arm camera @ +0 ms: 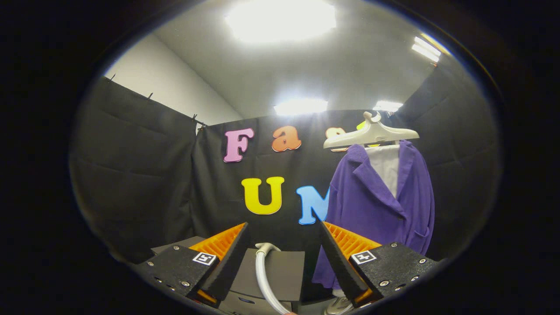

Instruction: Iron the clothes twice with a garment steamer, once on the left side and once on the right side.

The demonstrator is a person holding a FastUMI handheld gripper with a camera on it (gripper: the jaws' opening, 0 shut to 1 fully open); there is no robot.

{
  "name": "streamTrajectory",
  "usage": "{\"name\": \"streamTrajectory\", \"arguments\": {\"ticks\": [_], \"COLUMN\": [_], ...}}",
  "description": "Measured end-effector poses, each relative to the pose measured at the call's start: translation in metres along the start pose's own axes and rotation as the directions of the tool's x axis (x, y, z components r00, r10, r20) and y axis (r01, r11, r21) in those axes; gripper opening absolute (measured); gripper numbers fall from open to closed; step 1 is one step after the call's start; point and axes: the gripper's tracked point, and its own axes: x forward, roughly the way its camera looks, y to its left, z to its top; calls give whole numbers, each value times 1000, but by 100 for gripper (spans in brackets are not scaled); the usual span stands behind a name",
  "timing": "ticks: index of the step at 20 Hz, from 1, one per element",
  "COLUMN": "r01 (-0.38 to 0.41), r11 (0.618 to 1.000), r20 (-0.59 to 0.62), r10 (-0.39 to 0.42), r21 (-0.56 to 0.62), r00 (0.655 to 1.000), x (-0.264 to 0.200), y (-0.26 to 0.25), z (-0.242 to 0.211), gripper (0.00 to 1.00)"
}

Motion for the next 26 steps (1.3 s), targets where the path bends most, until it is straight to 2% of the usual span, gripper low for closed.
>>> {"name": "streamTrajectory", "arguments": {"ticks": [5,9,11,16,19,23,26], "r01": [-79,-104,-121,-153,-161,-135,-113], "r11": [996,992,986,952,944,957,964], "r20": [-93,-173,-229,-369,-431,-530,-607], "r10": [83,115,145,246,279,257,241], "r21": [48,69,117,264,289,257,241], "r00": [992,978,963,896,858,808,757], "x": [58,105,128,180,207,236,251], "y": [17,21,26,39,45,41,36], "z": [-4,-14,-25,-53,-73,-113,-143], "gripper": [95,96,96,95,95,95,96]}}
